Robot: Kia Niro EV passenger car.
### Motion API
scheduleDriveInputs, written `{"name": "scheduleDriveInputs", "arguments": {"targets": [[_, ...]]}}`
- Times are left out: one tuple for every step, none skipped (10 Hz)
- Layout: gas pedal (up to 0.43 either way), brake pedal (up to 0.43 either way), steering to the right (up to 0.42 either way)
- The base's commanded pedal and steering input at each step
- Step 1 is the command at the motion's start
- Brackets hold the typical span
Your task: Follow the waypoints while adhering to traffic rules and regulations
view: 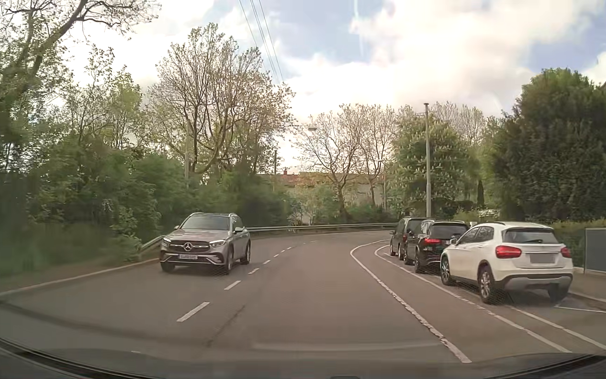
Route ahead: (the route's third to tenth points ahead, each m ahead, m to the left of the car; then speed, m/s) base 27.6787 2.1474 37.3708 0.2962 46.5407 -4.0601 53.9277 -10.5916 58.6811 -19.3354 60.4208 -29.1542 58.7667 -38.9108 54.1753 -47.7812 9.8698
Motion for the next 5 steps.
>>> {"name": "scheduleDriveInputs", "arguments": {"targets": [[0.079,0.0,0.0],[0.079,0.0,0.001],[0.079,0.0,0.001],[0.079,0.0,0.002],[0.079,0.0,0.004]]}}
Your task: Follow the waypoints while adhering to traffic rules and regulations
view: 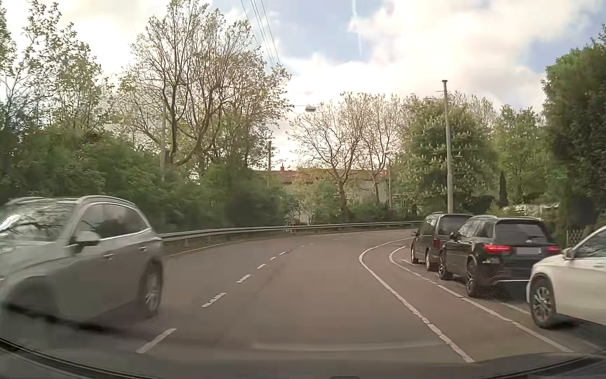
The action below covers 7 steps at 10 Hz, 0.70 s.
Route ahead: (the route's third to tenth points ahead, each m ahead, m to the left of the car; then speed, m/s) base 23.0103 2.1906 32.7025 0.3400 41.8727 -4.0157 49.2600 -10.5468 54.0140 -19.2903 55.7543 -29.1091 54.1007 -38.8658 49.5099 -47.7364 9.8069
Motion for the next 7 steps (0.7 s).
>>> {"name": "scheduleDriveInputs", "arguments": {"targets": [[0.079,0.0,0.004],[0.079,0.0,0.005],[0.087,0.0,0.006],[0.087,0.0,0.007],[0.098,0.0,0.008],[0.098,0.0,0.009],[0.098,0.0,0.011]]}}
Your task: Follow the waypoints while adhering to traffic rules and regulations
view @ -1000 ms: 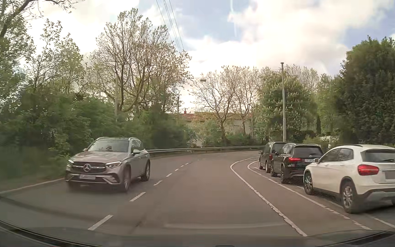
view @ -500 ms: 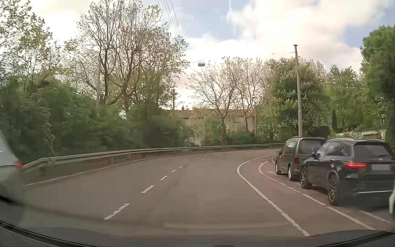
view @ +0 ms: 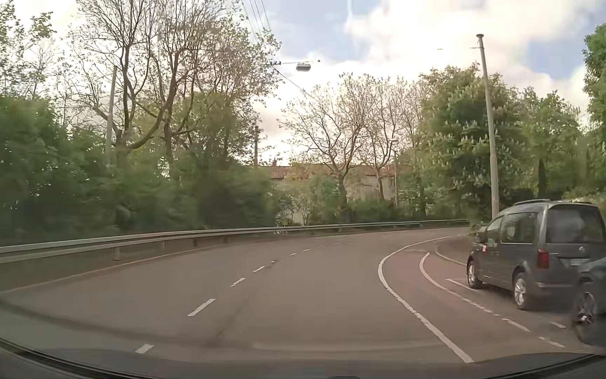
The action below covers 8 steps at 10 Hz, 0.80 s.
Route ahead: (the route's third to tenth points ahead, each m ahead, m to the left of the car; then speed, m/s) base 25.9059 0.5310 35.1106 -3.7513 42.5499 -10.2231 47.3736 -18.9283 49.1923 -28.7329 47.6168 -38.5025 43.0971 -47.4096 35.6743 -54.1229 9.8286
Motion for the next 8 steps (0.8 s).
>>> {"name": "scheduleDriveInputs", "arguments": {"targets": [[0.098,0.0,0.013],[0.098,0.0,0.015],[0.098,0.0,0.016],[0.098,0.0,0.019],[0.098,0.0,0.023],[0.098,0.0,0.029],[0.098,0.0,0.033],[0.098,0.0,0.037]]}}
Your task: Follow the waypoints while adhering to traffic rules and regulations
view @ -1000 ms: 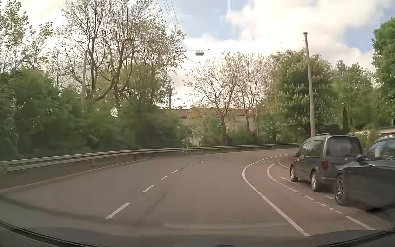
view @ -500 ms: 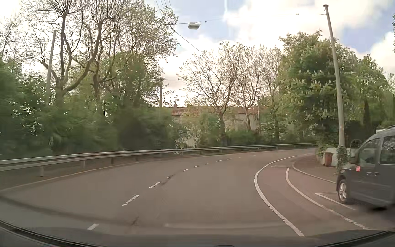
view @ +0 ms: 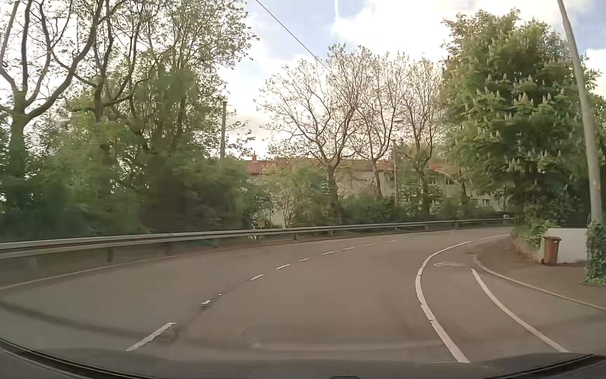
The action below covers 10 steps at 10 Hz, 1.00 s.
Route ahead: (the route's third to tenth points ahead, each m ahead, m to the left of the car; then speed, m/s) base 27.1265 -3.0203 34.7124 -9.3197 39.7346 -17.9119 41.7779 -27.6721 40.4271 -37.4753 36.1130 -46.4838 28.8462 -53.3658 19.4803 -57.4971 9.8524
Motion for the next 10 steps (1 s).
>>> {"name": "scheduleDriveInputs", "arguments": {"targets": [[0.098,0.0,0.041],[0.098,0.0,0.045],[0.098,0.0,0.051],[0.098,0.0,0.058],[0.098,0.0,0.06],[0.098,0.0,0.066],[0.098,0.0,0.072],[0.098,0.0,0.075],[0.098,0.0,0.079],[0.098,0.0,0.087]]}}
